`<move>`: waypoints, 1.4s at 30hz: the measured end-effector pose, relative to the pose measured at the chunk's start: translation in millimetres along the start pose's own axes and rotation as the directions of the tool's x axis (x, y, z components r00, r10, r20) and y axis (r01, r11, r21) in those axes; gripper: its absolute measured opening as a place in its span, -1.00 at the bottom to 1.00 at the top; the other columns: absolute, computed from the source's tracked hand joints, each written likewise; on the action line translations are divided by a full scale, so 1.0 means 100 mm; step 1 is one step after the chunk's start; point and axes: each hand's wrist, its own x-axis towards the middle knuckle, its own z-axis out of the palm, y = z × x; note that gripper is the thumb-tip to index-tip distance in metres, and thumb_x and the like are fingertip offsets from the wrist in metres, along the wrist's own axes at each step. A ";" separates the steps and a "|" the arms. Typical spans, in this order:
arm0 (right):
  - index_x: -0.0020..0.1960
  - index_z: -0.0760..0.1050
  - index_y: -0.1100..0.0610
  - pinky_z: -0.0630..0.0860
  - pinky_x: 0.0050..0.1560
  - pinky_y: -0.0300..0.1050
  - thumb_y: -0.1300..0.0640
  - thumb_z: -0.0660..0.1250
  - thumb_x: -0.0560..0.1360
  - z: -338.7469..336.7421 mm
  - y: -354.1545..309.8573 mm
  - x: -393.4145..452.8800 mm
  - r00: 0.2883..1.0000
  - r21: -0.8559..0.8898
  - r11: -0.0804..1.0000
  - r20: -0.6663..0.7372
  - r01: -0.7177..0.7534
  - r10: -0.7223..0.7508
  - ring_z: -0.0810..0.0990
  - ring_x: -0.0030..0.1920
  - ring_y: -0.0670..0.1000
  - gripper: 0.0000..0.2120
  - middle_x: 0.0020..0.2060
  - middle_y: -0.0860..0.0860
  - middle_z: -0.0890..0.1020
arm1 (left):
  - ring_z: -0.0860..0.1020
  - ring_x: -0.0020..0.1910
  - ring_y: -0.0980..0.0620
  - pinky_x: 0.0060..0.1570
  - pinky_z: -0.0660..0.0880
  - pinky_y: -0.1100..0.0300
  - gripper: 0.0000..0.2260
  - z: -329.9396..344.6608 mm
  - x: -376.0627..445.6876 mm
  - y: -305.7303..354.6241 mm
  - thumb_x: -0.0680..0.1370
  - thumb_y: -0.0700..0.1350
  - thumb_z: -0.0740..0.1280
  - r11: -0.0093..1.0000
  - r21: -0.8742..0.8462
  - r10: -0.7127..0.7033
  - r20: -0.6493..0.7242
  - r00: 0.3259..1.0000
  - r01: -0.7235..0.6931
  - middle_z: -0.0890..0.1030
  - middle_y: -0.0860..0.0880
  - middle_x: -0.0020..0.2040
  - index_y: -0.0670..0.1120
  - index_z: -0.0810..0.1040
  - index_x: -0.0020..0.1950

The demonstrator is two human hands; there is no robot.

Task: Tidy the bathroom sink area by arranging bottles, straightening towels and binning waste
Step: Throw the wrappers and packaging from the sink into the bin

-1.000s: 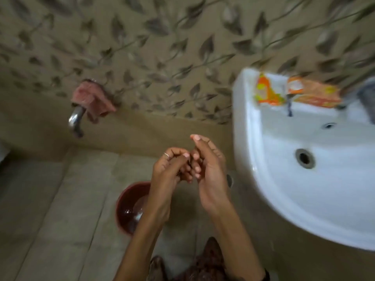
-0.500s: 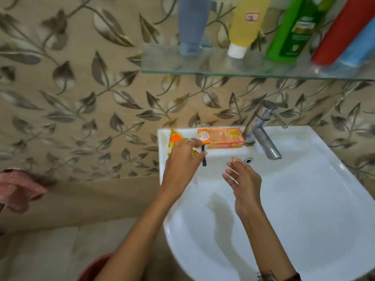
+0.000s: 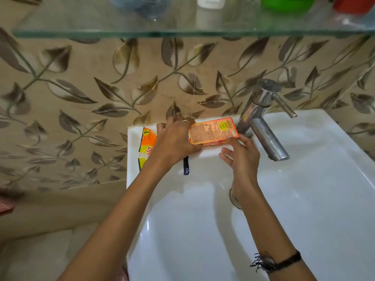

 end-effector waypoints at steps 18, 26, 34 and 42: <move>-0.14 0.48 0.01 0.54 -0.23 -0.31 0.11 0.41 0.34 0.52 0.40 -2.11 0.909 0.100 0.987 0.388 0.122 -0.152 0.58 -0.26 -0.15 -0.86 -0.29 -0.08 0.61 | 0.31 0.08 0.03 0.03 0.11 0.19 -0.44 -0.90 -2.40 -0.81 0.17 0.10 0.25 0.954 -0.173 -0.296 -0.444 0.846 0.243 0.22 0.26 0.02 0.08 0.31 0.17; -0.06 0.41 0.07 0.44 -0.31 -0.50 0.42 0.35 0.41 0.92 1.48 -3.16 0.806 -0.097 0.994 0.591 0.048 0.019 0.56 -0.32 -0.33 -0.71 -0.27 -0.22 0.64 | 0.27 0.25 0.03 0.25 0.11 -0.01 -0.38 -0.64 -3.62 -1.82 0.15 0.04 0.39 0.730 -0.230 -0.683 -0.249 0.687 0.643 0.47 -0.02 0.16 0.02 0.39 0.20; -0.09 0.47 -0.08 0.55 -0.05 -0.14 0.31 0.36 0.40 0.92 3.35 -3.16 0.714 -0.562 0.823 0.608 0.079 0.347 0.62 -0.09 0.00 -0.71 -0.07 0.01 0.64 | 0.26 0.37 -0.02 0.30 0.10 0.01 -0.41 0.75 -4.57 -2.88 0.37 0.00 0.42 0.472 -0.140 -0.873 0.062 0.484 0.870 0.38 0.00 0.30 0.00 0.31 0.35; 0.00 0.42 0.14 0.44 -0.05 -0.06 0.12 0.41 0.35 0.69 5.60 -2.69 0.677 -0.779 0.494 0.603 0.386 0.422 0.54 -0.04 0.13 -0.72 -0.07 0.11 0.57 | 0.45 0.26 -0.21 0.18 0.41 -0.07 -0.63 2.54 -5.15 -3.78 0.52 -0.19 0.22 0.212 -0.169 -0.908 0.331 0.258 0.962 0.46 -0.19 0.28 -0.16 0.33 0.34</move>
